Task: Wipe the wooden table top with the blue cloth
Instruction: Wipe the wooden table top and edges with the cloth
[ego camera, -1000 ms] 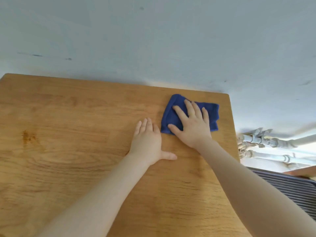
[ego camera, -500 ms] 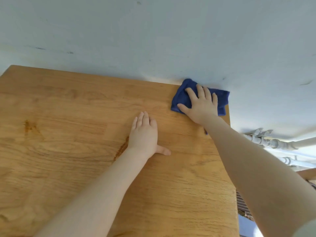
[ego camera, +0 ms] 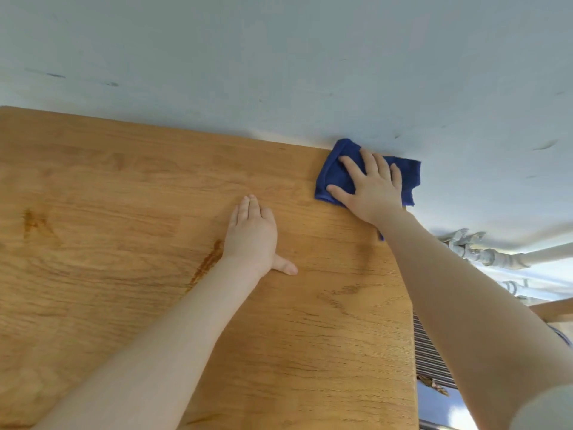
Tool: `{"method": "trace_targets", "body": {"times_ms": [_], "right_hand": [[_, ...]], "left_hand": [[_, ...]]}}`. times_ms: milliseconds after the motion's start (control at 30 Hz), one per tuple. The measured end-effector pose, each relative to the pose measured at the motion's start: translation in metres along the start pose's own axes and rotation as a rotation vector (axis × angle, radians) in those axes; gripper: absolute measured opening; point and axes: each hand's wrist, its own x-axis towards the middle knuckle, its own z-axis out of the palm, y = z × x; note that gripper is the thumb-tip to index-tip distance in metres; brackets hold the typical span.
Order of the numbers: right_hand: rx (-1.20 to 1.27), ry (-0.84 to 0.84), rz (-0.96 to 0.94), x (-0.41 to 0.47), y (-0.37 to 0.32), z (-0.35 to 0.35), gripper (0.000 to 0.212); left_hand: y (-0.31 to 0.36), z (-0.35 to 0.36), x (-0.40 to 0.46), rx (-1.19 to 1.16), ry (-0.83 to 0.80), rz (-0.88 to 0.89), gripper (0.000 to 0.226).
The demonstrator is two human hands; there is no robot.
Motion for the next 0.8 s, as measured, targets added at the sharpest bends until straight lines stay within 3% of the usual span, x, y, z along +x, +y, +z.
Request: {"method": "trace_targets", "body": {"times_ms": [267, 433, 600, 800], "right_hand": [[-0.006, 0.017, -0.095, -0.089, 0.001, 0.008, 0.080], [0.025, 0.043, -0.028, -0.039, 0.027, 0.002, 0.081], [0.051, -0.006, 0.049, -0.015, 0.040, -0.003, 0.066], [0.005, 0.080, -0.137, -0.093, 0.030, 0.008, 0.071]], "left_hand": [[0.000, -0.001, -0.009, -0.046, -0.008, -0.002, 0.127], [0.017, 0.004, -0.009, -0.008, 0.144, 0.256, 0.095], [0.039, 0.016, -0.009, 0.002, 0.062, 0.265, 0.120], [0.043, 0.018, -0.012, -0.011, 0.057, 0.246, 0.126]]}}
